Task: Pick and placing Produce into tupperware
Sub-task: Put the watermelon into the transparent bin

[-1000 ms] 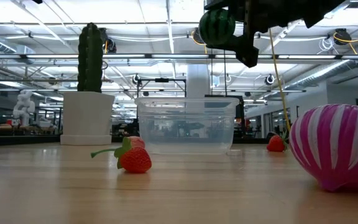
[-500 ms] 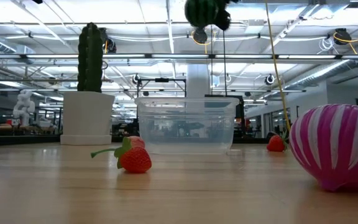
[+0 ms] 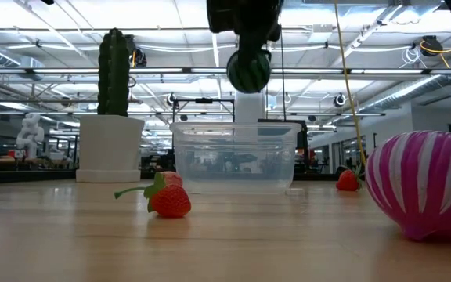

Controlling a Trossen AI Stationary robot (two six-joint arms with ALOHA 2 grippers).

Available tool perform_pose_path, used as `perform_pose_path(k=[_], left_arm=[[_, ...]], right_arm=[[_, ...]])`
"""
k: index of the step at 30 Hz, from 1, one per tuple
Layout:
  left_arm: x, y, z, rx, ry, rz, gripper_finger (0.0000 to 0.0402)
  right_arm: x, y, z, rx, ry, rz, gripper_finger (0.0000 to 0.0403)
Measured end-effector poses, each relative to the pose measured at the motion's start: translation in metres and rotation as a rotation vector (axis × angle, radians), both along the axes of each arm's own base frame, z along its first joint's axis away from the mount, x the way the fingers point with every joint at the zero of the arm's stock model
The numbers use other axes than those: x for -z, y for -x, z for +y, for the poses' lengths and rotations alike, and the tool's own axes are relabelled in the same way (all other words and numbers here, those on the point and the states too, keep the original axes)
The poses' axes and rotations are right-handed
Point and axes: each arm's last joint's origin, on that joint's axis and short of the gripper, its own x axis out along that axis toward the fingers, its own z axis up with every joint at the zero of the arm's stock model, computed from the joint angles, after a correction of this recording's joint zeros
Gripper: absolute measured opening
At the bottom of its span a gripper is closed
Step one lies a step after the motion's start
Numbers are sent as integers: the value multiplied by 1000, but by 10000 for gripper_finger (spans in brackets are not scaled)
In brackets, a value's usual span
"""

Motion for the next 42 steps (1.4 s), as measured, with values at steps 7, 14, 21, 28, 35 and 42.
perform_pose_path(k=[7,14,21,28,35,42], left_arm=[[0,0,0,0,0,0,51],[0,0,0,0,0,0,51],[0,0,0,-6,-9,-1,51],[0,0,0,-10,-13,-2,51],[0,0,0,-10,-13,-2,51],[0,0,0,-10,-14,-2,51]], right_arm=[[21,-7,-4,-23,13,13,297],[57,-1,-10,3,4,83,299],[70,2,-10,-19,10,91,299],[74,1,-10,-82,29,60,299],[74,-1,-11,-92,35,42,299],[88,3,-11,-99,33,63,299]])
